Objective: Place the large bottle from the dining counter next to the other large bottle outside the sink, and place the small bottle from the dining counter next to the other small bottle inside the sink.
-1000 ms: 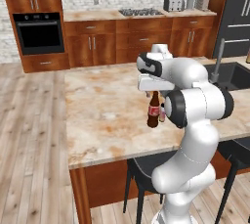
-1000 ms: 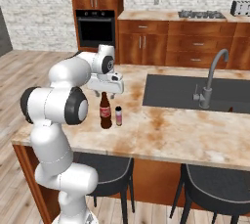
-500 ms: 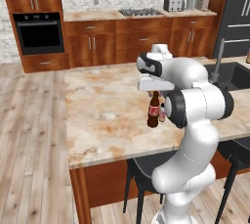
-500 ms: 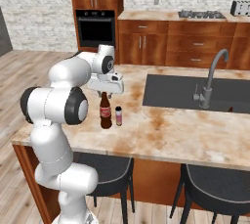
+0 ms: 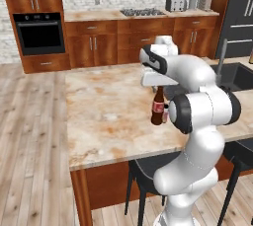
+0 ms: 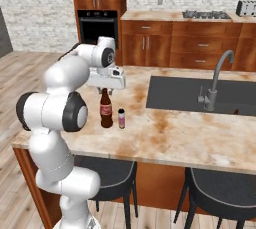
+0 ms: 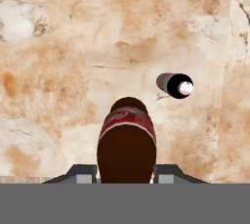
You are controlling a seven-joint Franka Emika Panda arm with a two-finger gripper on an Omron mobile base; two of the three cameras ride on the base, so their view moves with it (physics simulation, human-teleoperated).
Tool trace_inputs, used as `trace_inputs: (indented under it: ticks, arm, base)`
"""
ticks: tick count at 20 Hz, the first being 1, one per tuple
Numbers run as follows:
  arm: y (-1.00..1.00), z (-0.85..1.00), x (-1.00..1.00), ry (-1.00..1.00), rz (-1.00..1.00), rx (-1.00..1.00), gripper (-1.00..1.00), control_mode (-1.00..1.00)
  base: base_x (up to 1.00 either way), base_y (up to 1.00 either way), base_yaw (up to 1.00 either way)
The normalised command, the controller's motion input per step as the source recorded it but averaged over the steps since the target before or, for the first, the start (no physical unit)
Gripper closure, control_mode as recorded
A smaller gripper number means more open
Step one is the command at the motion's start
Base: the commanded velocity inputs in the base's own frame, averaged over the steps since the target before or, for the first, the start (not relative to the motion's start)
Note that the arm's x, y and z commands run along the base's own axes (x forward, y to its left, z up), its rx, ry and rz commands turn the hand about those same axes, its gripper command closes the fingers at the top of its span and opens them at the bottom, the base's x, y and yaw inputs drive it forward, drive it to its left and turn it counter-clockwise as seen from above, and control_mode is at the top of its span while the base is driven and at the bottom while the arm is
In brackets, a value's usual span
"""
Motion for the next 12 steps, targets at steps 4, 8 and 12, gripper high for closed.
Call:
trace_inputs:
  ticks: [4, 8, 12]
  arm:
    - [0.0, 0.43, -0.65, 0.01, 0.06, 0.0, 1.0, -1.0]
    - [0.0, 0.23, -0.74, 0.0, 0.06, 0.0, 1.0, -1.0]
    - [0.0, 0.2, -0.78, 0.0, 0.08, 0.0, 1.0, -1.0]
  base:
    - [0.0, 0.0, 0.0]
    - [0.0, 0.0, 0.0]
    - [0.0, 0.0, 0.0]
